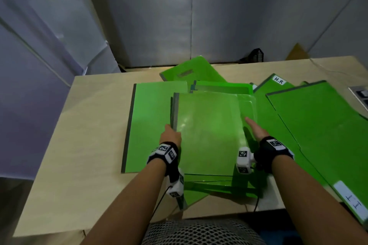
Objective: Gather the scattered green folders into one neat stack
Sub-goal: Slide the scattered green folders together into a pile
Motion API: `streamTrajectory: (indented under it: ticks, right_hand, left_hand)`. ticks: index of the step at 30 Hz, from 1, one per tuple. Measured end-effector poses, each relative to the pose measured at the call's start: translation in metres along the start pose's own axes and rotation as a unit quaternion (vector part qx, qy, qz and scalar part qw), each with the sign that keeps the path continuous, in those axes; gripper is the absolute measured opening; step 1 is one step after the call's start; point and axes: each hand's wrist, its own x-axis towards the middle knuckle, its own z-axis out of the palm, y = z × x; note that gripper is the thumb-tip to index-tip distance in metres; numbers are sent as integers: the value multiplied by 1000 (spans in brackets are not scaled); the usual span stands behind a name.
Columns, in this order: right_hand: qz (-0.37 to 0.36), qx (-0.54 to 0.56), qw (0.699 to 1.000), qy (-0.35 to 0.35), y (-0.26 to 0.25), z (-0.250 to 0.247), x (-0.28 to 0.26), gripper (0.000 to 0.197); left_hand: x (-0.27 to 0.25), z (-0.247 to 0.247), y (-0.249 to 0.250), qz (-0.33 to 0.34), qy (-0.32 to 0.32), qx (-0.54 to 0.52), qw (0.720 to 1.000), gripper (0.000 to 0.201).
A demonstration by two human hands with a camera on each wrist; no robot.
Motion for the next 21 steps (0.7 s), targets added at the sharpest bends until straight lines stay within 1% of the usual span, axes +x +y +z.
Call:
streamTrajectory:
  ticks: [1, 3, 4, 5, 6, 7, 8, 9, 10, 11, 12, 13, 15, 17, 18, 21]
  right_hand:
    - [-2, -22, 1000, 14, 1, 3, 2, 110]
    - [-15, -58, 998, 34, 5, 7, 12, 111]
    - [-22, -81, 995, 46, 7, 9, 18, 108]
    - [-29, -101, 993, 55, 9, 10, 25, 105]
    - [-32, -115, 991, 60, 10, 11, 29, 102]
    - [-29, -125, 990, 62, 10, 12, 30, 101]
    - [-26, -132, 989, 62, 10, 13, 29, 98]
    - [-21, -136, 988, 64, 8, 13, 27, 94]
    - [-18, -137, 988, 66, 7, 13, 26, 91]
    - [-18, -137, 988, 69, 5, 13, 25, 87]
    - [-18, -138, 988, 72, 4, 13, 25, 84]
    - [-22, -136, 988, 75, 3, 13, 25, 82]
    - [-28, -117, 990, 78, 2, 14, 24, 78]
    - [-28, -97, 991, 87, 1, 15, 20, 76]
    - [-31, -93, 991, 95, 1, 16, 19, 75]
    - [-51, -99, 987, 119, 1, 17, 13, 69]
  left_hand:
    - [0, 4, 1, 15, -12, 31, 999, 36]
    - [6, 6, 1, 59, -33, 116, 991, 42]
    - [11, 3, 0, 70, -29, 146, 986, 45]
    - [16, -3, -2, 70, -15, 154, 985, 47]
    - [22, -13, -6, 56, 11, 143, 988, 47]
    - [28, -24, -10, 30, 46, 115, 992, 49]
    - [36, -38, -20, -14, 79, 81, 993, 53]
    - [40, -50, -30, -67, 106, 52, 991, 60]
    - [46, -62, -46, -122, 112, 41, 985, 71]
    - [47, -73, -59, -165, 98, 43, 980, 82]
    - [51, -79, -74, -193, 68, 58, 977, 89]
    - [50, -85, -81, -206, 39, 72, 975, 94]
    - [52, -89, -90, -222, 25, 67, 972, 104]
    - [52, -89, -91, -233, 32, 27, 972, 104]
    - [55, -89, -94, -231, 37, 3, 972, 99]
    - [54, -94, -97, -190, 46, -83, 977, 80]
